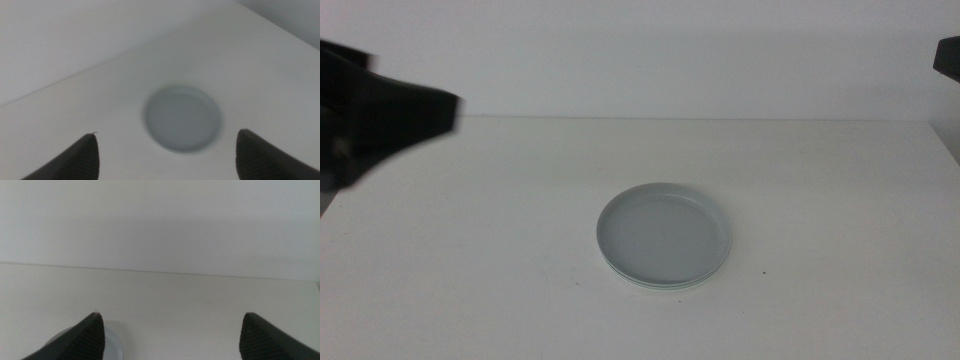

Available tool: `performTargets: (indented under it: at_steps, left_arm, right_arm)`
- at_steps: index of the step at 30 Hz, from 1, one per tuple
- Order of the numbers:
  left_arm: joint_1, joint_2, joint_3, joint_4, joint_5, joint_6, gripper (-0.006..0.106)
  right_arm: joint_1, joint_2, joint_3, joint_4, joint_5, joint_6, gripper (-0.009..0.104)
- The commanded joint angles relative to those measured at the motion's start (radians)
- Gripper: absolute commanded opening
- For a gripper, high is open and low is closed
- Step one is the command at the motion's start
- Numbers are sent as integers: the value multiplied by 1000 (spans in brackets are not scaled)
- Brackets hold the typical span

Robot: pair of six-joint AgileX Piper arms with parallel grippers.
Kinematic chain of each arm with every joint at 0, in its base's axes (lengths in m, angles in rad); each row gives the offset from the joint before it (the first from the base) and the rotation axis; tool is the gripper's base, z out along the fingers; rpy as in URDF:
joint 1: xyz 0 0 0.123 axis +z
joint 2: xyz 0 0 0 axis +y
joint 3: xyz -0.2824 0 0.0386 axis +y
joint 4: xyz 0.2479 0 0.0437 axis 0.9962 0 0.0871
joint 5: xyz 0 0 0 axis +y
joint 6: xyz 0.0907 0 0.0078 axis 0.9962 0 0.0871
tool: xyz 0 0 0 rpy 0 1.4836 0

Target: Stack the three bowls on top of each other.

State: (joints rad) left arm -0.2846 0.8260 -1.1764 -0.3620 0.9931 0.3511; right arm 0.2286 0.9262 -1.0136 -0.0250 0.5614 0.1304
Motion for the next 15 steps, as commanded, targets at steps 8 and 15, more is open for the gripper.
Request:
performTargets:
  at_steps: [8, 15]
  left_arm:
    - [155, -159, 203, 224, -316, -305, 94]
    - [164, -162, 204, 315, -406, -411, 94]
  right_arm:
    - [2, -3, 2, -14, -10, 4, 92]
    - [2, -3, 2, -14, -10, 4, 92]
